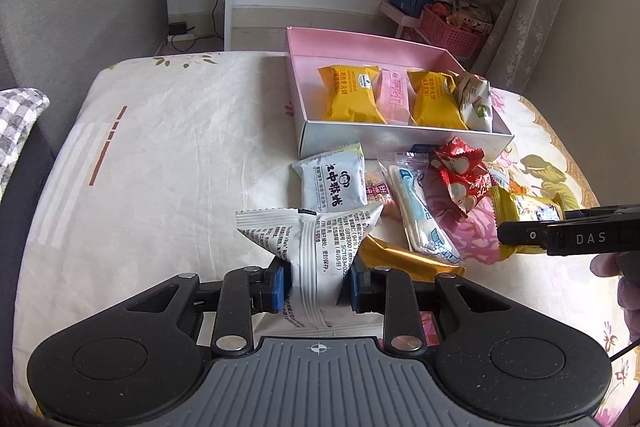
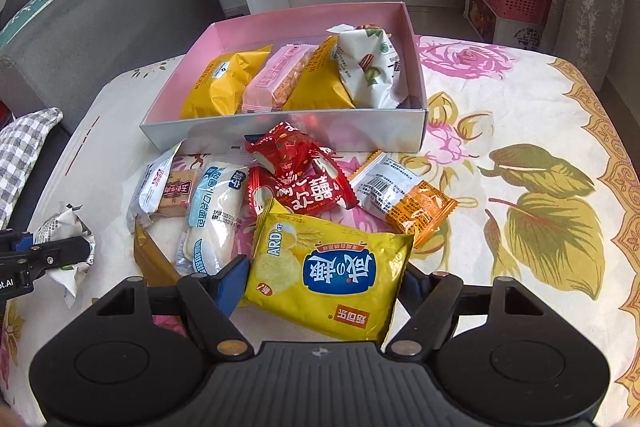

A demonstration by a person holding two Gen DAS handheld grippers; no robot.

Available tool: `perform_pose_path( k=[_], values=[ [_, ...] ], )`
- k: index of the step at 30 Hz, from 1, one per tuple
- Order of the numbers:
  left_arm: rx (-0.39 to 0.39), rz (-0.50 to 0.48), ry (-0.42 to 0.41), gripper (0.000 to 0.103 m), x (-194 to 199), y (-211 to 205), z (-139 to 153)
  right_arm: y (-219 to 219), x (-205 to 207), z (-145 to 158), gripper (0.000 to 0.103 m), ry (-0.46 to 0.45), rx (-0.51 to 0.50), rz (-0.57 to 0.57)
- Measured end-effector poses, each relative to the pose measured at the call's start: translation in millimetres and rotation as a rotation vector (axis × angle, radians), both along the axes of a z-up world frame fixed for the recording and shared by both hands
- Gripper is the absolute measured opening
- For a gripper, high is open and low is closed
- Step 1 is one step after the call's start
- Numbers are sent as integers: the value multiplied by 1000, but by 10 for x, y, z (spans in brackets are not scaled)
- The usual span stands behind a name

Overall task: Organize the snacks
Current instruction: 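Lift the triangular packet with the left gripper while the right grasps the yellow biscuit pack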

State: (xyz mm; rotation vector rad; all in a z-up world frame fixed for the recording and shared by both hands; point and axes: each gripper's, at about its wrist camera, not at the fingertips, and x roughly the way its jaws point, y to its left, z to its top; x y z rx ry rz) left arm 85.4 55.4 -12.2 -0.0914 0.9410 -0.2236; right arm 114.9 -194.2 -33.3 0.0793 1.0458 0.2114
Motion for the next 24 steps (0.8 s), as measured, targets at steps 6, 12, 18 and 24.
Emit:
perform_pose_path(
  k=[6, 12, 18, 24],
  values=[
    [-20, 15, -19, 26, -14, 33, 86, -127, -23, 88, 67, 8, 47, -39],
    [-27, 37, -37, 25, 1, 9, 143, -257, -29, 231, 67, -5, 122, -95],
    [-63, 33, -79, 25, 33, -73, 299, -347, 37, 325, 67, -20, 177, -129],
    [-104, 21, -123, 25, 90, -219, 477, -434, 141, 406, 67, -27, 224, -180]
  ],
)
